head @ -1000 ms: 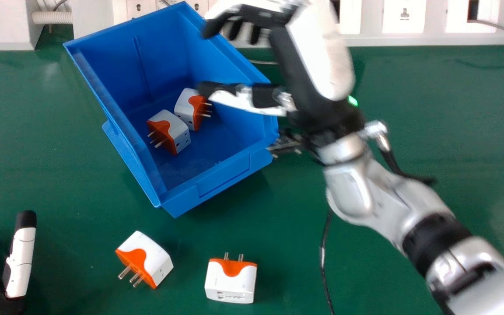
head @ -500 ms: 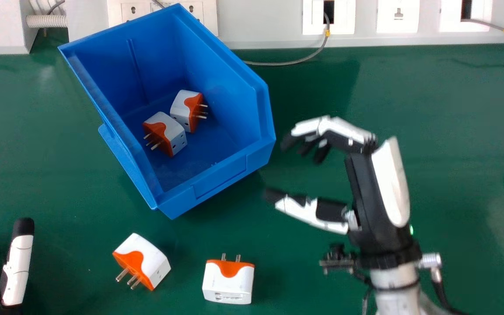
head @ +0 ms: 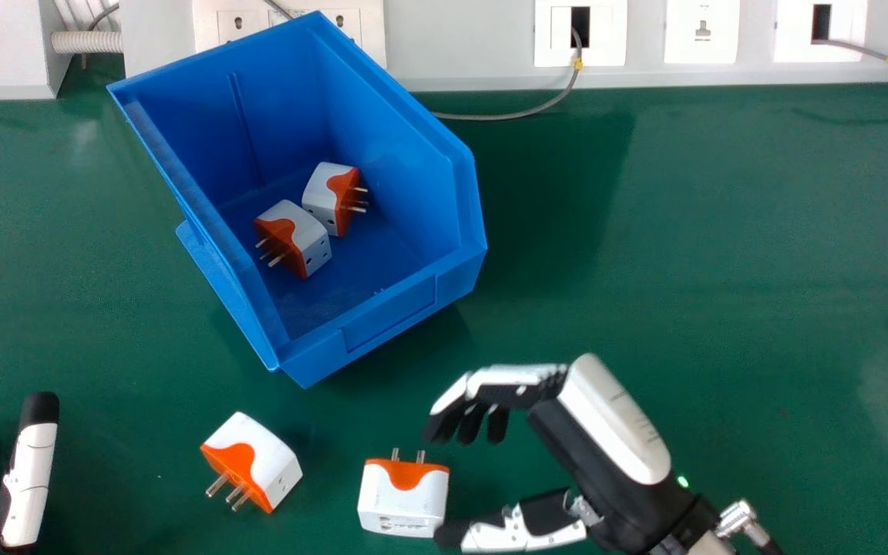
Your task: Pick all objects and put in blue box
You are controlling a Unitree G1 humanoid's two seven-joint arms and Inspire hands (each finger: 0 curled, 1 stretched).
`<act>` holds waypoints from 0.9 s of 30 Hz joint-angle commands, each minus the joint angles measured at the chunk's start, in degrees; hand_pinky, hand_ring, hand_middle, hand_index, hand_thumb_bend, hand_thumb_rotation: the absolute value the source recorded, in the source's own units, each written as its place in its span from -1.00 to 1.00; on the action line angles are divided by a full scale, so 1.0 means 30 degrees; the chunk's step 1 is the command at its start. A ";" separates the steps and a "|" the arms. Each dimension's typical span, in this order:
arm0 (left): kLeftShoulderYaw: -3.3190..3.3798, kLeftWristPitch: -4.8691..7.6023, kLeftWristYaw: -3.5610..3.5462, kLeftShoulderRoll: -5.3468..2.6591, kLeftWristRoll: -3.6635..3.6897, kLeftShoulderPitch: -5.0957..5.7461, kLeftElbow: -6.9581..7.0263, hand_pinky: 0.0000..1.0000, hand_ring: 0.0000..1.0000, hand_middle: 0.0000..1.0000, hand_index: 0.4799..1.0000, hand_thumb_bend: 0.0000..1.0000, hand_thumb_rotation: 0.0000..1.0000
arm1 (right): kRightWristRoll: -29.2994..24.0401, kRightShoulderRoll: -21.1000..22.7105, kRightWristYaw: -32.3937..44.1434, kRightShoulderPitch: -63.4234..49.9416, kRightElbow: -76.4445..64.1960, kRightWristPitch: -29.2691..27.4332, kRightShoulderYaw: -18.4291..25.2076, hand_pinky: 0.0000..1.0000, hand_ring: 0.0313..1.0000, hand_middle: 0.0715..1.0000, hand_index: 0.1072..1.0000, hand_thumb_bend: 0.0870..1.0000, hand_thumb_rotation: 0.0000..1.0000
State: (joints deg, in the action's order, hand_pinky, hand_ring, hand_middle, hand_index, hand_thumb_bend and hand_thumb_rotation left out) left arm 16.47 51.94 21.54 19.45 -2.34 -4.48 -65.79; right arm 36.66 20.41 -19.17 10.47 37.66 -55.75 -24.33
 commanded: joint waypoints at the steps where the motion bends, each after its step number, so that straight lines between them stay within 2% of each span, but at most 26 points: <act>1: 0.0019 -0.0639 0.0106 -0.0104 0.0018 0.0892 -0.0451 0.97 0.94 0.91 1.00 0.94 0.89 | 0.0210 -0.0006 0.0411 0.0190 -0.0647 0.0259 -0.0027 0.47 0.74 0.82 0.77 0.83 -0.05; 2: -0.0022 -0.0616 0.0209 -0.0080 -0.0066 0.0898 -0.0455 0.96 0.94 0.91 1.00 0.93 0.90 | 0.0422 -0.0057 0.0426 0.0183 -0.0681 0.0411 -0.0065 0.52 0.80 0.88 0.82 0.90 0.06; 6: -0.0051 -0.0662 0.0151 -0.0061 -0.0009 0.0897 -0.0468 0.96 0.94 0.92 1.00 0.91 0.91 | 0.1623 -0.0202 0.0131 0.0285 -0.0637 0.0895 -0.0473 0.58 0.92 0.99 0.94 1.00 0.49; 9: -0.0097 -0.0752 0.0172 -0.0040 -0.0036 0.0914 -0.0455 0.97 0.95 0.93 1.00 0.93 0.92 | 0.2107 -0.0269 -0.0002 0.0324 -0.0649 0.0890 -0.0729 0.60 0.94 1.00 0.96 1.00 0.65; 13: -0.0122 -0.0725 0.0233 -0.0036 -0.0058 0.0937 -0.0416 0.97 0.95 0.93 1.00 0.92 0.92 | 0.2298 -0.0306 -0.0103 0.0306 -0.0755 0.0948 -0.0797 0.63 0.95 1.00 0.95 1.00 0.77; 16: -0.0123 -0.0751 0.0303 -0.0035 -0.0067 0.0896 -0.0436 0.96 0.94 0.91 1.00 0.94 0.91 | 0.2368 -0.0240 -0.0266 0.0325 -0.0802 0.1029 -0.0704 0.64 0.95 1.00 0.96 1.00 0.79; 20: -0.0100 -0.0777 0.0245 -0.0052 -0.0007 0.0903 -0.0390 0.97 0.94 0.91 1.00 0.94 0.91 | 0.2448 -0.0255 -0.0123 0.0490 -0.0638 0.1320 -0.0854 0.64 0.95 1.00 0.96 1.00 0.81; 25: -0.0188 -0.0911 0.0295 0.0059 -0.0133 0.0809 -0.0448 0.97 0.95 0.92 1.00 0.90 0.92 | 0.4334 -0.0667 -0.0483 0.2031 0.1037 0.2489 -0.2160 0.67 0.93 0.98 0.94 0.98 0.59; 26: -0.0156 -0.0908 0.0307 0.0012 -0.0092 0.0782 -0.0449 0.96 0.95 0.93 1.00 0.91 0.93 | 0.4749 -0.0902 -0.0563 0.2627 0.1962 0.2785 -0.2595 0.66 0.91 0.97 0.92 0.93 0.48; 27: -0.0080 -0.0869 0.0203 -0.0053 0.0032 0.0751 -0.0455 0.96 0.95 0.93 1.00 0.91 0.93 | 0.5004 -0.1161 -0.0578 0.3120 0.2827 0.2999 -0.2904 0.66 0.91 0.97 0.92 0.93 0.48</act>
State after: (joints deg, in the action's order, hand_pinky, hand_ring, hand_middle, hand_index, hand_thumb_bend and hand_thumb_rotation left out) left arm 16.04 51.77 22.03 19.72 -2.67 -4.21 -65.71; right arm 50.73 18.05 -20.45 17.35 43.65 -47.86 -31.89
